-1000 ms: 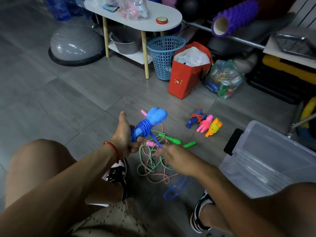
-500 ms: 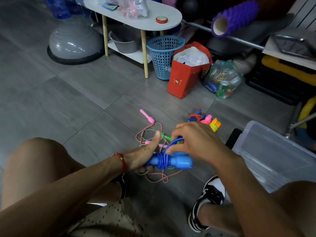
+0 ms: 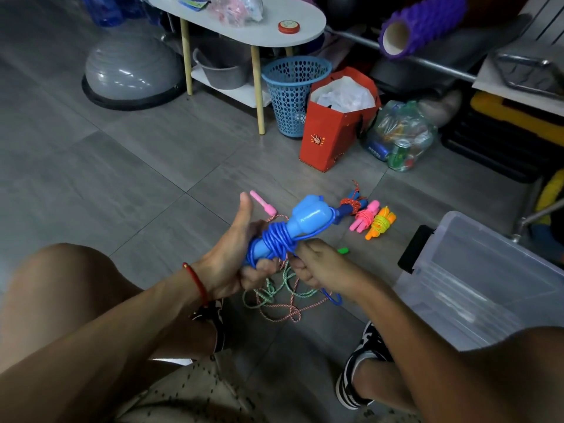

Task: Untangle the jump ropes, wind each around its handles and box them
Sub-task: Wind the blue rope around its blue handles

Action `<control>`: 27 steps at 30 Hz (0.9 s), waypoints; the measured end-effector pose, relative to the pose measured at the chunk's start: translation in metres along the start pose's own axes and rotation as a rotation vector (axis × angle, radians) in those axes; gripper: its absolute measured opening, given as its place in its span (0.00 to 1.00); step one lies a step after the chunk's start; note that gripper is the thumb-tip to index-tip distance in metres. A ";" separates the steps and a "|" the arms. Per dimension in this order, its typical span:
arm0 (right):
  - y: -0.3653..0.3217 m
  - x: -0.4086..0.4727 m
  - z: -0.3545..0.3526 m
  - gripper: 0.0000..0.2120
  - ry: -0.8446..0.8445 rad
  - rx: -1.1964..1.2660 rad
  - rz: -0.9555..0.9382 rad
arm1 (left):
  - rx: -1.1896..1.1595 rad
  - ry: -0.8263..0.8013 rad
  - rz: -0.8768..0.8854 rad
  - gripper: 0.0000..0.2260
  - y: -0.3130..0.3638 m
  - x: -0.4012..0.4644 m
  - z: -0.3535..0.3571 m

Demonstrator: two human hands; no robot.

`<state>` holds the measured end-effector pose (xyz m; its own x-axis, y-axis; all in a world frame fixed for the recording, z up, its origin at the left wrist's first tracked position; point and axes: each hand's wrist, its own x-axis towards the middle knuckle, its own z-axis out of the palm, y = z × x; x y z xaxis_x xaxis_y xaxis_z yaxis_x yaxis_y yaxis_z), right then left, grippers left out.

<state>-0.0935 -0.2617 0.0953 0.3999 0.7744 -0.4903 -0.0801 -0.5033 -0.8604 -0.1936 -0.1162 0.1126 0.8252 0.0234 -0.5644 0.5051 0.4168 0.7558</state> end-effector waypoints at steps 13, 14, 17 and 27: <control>0.007 -0.013 0.028 0.12 0.263 -1.227 -0.490 | 0.159 0.272 -0.063 0.47 0.000 0.009 -0.017; -0.001 -0.016 0.025 0.13 0.231 -1.257 -0.495 | 0.233 0.279 -0.079 0.48 -0.002 0.009 -0.017; -0.021 -0.027 0.010 0.15 0.117 -1.277 -0.468 | 0.470 0.272 -0.096 0.49 -0.008 0.011 -0.008; -0.012 -0.033 0.003 0.19 0.310 -0.716 -0.344 | 0.760 0.362 0.077 0.28 -0.004 0.003 0.019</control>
<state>-0.1081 -0.2797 0.1216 0.5365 0.8412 -0.0673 0.6467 -0.4611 -0.6076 -0.1886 -0.1351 0.1141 0.7979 0.3705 -0.4755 0.5903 -0.3199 0.7411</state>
